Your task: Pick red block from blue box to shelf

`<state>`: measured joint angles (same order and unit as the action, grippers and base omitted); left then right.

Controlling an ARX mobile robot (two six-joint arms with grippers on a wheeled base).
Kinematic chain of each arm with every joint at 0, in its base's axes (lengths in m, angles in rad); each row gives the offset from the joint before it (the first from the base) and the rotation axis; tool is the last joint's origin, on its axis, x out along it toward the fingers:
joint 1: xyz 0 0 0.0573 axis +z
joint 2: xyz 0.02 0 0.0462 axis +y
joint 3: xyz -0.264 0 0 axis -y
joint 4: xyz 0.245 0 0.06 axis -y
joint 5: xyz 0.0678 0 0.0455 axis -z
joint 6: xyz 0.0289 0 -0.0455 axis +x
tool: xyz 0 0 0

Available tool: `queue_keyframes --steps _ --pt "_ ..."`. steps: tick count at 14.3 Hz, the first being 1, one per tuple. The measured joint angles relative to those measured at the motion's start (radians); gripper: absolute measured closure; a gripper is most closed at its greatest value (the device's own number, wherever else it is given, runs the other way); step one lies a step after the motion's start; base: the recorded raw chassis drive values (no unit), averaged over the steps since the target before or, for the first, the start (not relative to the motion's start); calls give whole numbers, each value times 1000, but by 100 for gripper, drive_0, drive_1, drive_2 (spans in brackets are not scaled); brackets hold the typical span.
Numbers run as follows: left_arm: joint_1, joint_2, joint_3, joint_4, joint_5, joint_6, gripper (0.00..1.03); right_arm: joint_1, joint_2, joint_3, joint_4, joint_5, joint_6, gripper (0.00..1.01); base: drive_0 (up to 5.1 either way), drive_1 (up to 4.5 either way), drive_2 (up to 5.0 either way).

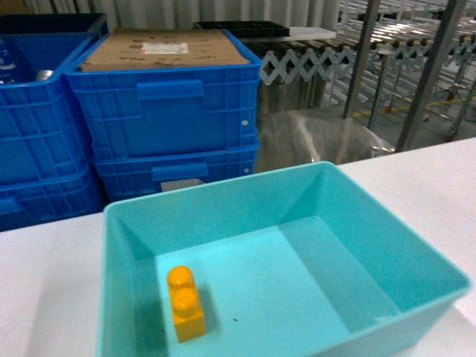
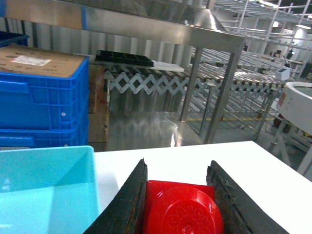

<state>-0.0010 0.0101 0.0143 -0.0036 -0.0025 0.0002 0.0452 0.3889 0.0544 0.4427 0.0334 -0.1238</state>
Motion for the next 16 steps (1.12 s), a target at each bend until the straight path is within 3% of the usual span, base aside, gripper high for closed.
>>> queue_keyframes --steps 5,13,16 --pt "0 0 0 3 2 0 5 0 1 0 -1 0 0 72 213 -632 -47" --pt "1 0 0 0 2 0 5 0 -4 0 -1 1 0 72 -157 -145 -170" --pt "1 0 0 0 2 0 5 0 -5 0 -2 0 0 72 -75 129 -567"
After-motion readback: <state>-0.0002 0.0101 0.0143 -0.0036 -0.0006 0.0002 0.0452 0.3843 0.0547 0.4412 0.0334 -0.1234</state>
